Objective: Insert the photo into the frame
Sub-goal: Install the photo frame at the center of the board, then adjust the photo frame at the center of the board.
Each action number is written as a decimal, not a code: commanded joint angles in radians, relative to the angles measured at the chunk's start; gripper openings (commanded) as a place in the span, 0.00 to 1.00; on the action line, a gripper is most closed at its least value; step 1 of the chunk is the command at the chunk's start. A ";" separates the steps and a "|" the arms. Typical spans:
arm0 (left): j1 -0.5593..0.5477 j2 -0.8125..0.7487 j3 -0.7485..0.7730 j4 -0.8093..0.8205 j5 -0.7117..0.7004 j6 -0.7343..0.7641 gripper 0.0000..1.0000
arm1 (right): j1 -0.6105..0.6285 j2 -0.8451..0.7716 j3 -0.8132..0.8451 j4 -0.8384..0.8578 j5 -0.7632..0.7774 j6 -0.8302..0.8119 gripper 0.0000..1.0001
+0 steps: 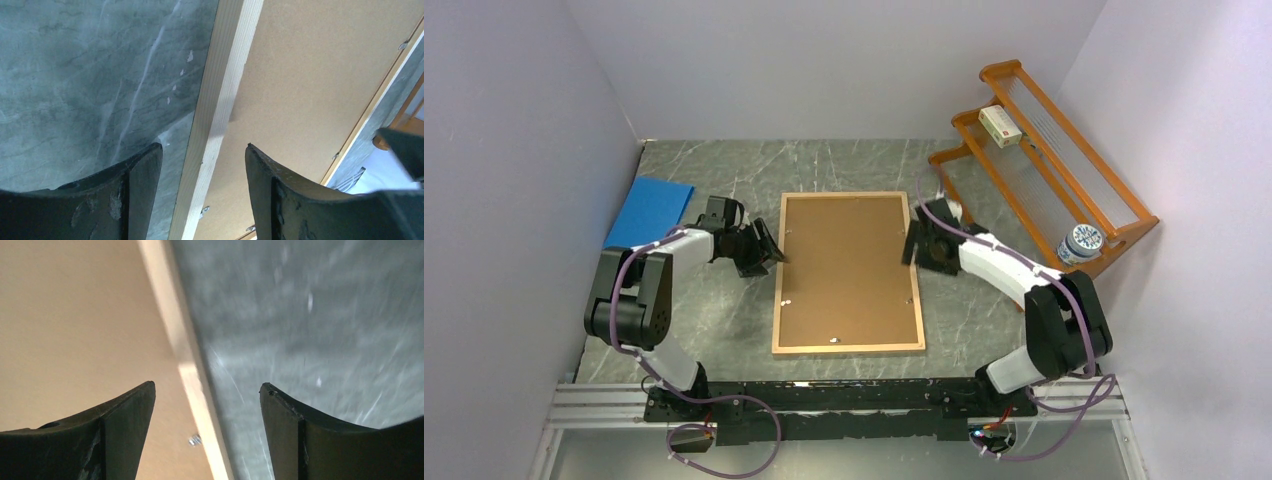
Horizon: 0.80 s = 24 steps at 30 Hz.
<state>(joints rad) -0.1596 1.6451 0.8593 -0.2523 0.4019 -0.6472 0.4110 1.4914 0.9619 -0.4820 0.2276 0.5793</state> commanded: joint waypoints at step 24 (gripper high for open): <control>-0.001 0.286 0.254 0.070 0.181 -0.003 0.65 | 0.145 -0.104 -0.332 0.311 -0.481 0.167 0.64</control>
<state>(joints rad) -0.1387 1.8610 1.0710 -0.2108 0.5167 -0.6548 0.4744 1.3853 0.6456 -0.3027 -0.1360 0.6918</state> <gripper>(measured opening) 0.654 0.644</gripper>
